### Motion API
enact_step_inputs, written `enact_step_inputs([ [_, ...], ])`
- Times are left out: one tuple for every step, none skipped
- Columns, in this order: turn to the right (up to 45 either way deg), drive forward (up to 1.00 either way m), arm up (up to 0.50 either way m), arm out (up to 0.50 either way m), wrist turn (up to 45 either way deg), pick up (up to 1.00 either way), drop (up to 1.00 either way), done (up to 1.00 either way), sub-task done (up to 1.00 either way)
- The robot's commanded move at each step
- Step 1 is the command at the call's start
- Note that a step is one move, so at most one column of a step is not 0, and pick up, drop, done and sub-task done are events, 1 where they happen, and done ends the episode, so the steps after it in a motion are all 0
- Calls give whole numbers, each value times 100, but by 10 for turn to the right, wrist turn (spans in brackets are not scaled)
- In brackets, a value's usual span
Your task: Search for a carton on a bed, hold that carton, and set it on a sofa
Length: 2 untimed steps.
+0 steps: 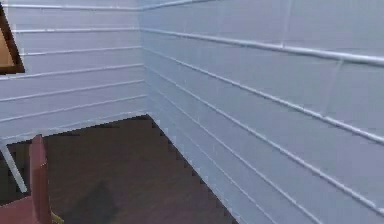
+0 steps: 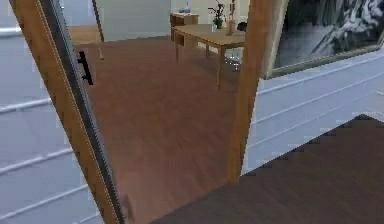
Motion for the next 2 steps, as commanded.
enact_step_inputs([
  [0,60,0,0,0,0,0,0,0],
  [-270,0,0,0,0,0,0,0,0],
])
